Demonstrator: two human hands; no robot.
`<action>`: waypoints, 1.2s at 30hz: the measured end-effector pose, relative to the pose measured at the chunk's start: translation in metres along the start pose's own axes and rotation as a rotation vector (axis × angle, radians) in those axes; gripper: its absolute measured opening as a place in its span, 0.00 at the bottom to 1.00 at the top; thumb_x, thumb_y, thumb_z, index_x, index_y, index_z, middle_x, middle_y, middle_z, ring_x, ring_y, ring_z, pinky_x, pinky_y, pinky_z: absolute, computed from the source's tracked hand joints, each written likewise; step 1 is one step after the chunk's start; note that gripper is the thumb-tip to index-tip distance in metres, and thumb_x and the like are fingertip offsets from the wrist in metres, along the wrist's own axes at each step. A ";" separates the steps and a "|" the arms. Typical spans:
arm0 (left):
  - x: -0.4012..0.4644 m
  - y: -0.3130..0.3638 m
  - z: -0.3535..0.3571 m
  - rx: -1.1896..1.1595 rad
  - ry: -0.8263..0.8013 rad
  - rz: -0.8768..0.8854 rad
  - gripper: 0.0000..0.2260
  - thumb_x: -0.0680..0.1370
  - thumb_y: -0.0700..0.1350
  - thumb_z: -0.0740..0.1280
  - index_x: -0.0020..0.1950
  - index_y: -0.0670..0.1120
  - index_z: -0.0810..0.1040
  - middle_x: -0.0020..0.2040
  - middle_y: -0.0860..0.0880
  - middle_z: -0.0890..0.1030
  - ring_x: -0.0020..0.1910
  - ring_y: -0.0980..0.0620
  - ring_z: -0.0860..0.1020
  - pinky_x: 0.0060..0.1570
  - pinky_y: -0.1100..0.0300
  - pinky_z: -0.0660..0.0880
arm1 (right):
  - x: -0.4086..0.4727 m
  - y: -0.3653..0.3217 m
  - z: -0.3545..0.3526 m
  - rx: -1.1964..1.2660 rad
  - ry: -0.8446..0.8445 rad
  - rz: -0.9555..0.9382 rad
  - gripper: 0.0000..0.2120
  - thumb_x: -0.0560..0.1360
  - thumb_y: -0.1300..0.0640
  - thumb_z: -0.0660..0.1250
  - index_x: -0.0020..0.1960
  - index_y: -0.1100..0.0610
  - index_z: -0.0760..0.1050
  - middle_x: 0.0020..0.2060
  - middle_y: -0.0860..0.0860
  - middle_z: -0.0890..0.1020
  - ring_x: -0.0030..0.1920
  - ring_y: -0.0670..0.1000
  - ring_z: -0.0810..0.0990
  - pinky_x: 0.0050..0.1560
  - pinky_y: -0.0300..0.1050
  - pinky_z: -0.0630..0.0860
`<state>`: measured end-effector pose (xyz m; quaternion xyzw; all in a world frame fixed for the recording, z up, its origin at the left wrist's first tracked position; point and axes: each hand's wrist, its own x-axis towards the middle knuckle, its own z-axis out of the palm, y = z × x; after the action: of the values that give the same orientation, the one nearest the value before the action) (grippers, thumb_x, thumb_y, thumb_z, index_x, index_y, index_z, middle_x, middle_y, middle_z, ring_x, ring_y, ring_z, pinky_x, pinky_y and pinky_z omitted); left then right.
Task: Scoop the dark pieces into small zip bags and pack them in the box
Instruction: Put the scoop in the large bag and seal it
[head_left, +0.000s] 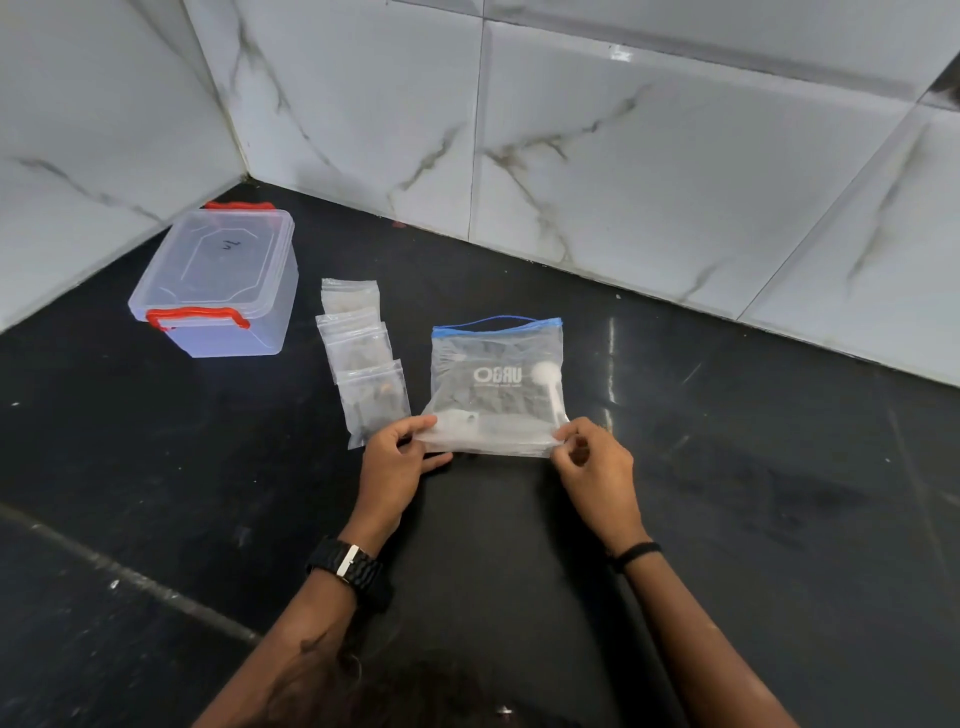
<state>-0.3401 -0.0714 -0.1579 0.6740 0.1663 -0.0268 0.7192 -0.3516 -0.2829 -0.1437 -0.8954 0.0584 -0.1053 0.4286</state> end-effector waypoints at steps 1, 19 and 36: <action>0.000 0.000 -0.001 -0.003 -0.020 -0.004 0.14 0.80 0.30 0.56 0.62 0.36 0.75 0.62 0.43 0.75 0.44 0.55 0.83 0.51 0.57 0.81 | 0.002 0.001 -0.003 0.111 -0.041 0.105 0.06 0.72 0.64 0.68 0.40 0.55 0.77 0.32 0.52 0.79 0.35 0.49 0.78 0.42 0.36 0.75; -0.003 0.004 -0.005 -0.005 -0.125 -0.022 0.20 0.77 0.27 0.58 0.67 0.38 0.73 0.66 0.44 0.73 0.56 0.50 0.79 0.51 0.60 0.80 | 0.016 -0.002 -0.029 0.557 -0.340 0.607 0.01 0.74 0.65 0.69 0.44 0.63 0.78 0.34 0.56 0.79 0.30 0.48 0.79 0.33 0.38 0.81; -0.006 0.004 -0.006 -0.052 -0.142 -0.028 0.21 0.75 0.27 0.63 0.66 0.40 0.74 0.58 0.47 0.78 0.51 0.50 0.83 0.55 0.53 0.79 | 0.017 0.003 -0.029 0.618 -0.253 0.408 0.20 0.72 0.76 0.63 0.61 0.62 0.76 0.52 0.55 0.82 0.40 0.52 0.77 0.36 0.34 0.76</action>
<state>-0.3463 -0.0663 -0.1526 0.6492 0.1246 -0.0802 0.7460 -0.3419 -0.3101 -0.1262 -0.7000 0.1476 0.0809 0.6941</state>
